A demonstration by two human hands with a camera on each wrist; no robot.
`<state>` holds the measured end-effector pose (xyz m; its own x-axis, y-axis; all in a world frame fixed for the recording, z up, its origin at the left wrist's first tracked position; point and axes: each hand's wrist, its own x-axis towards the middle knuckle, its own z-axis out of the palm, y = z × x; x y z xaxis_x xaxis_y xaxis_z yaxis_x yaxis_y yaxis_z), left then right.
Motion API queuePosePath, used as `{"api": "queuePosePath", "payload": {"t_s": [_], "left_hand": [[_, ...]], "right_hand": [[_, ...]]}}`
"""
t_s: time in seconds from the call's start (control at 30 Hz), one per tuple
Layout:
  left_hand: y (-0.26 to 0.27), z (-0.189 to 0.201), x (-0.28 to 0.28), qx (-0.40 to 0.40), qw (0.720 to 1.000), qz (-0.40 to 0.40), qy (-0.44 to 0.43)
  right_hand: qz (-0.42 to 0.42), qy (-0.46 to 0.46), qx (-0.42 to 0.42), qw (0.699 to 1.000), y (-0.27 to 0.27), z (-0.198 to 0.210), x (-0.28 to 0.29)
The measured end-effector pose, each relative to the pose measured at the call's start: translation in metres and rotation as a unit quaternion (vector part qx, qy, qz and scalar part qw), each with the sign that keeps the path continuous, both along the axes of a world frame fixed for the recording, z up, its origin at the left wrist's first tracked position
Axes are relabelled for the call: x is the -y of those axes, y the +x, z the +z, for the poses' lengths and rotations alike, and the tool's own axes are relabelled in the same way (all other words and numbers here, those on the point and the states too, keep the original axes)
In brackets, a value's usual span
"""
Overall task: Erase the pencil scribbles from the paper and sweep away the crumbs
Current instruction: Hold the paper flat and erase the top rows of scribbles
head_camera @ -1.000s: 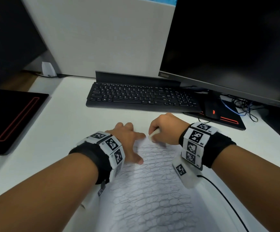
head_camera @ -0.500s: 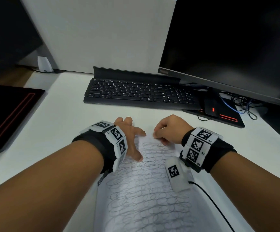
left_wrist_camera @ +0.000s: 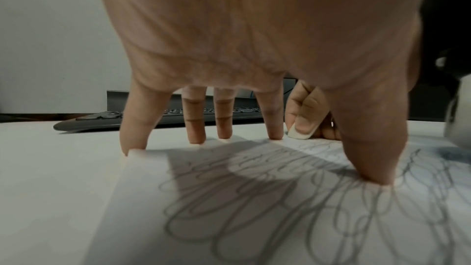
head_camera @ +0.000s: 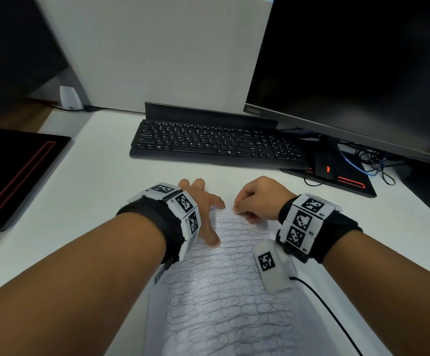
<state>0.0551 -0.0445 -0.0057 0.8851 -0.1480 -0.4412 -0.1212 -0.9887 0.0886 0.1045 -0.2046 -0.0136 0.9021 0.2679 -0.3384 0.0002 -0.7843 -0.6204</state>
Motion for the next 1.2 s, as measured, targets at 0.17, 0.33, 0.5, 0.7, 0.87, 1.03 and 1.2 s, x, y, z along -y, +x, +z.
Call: {"api": "queuePosePath", "payload": {"t_s": [0.17,0.33,0.5,0.7,0.87,1.03,1.2], "left_hand": [[0.001,0.0,0.001,0.007,1.0,0.0,0.004],[0.0,0.004,0.003,0.001,1.0,-0.003,0.016],[0.001,0.007,0.012,-0.008,0.999,0.007,0.035],[-0.002,0.005,0.019,0.016,0.999,0.026,0.017],[-0.006,0.002,0.02,0.031,0.999,0.025,0.019],[-0.005,-0.001,0.018,0.027,0.999,0.029,0.009],[-0.004,-0.003,0.017,0.026,0.999,0.033,0.014]], "right_hand": [[0.024,0.006,-0.012,1.0,-0.007,-0.002,-0.003],[0.009,-0.009,0.012,1.0,-0.003,0.001,-0.003],[0.015,-0.03,0.022,0.999,-0.001,0.002,-0.004],[0.038,-0.029,0.016,0.999,-0.009,0.0,-0.005],[0.022,-0.039,0.034,0.998,-0.005,0.002,0.0],[0.012,-0.042,0.014,0.999,-0.004,0.002,0.0],[0.017,-0.064,0.034,0.997,-0.005,0.001,-0.003]]}}
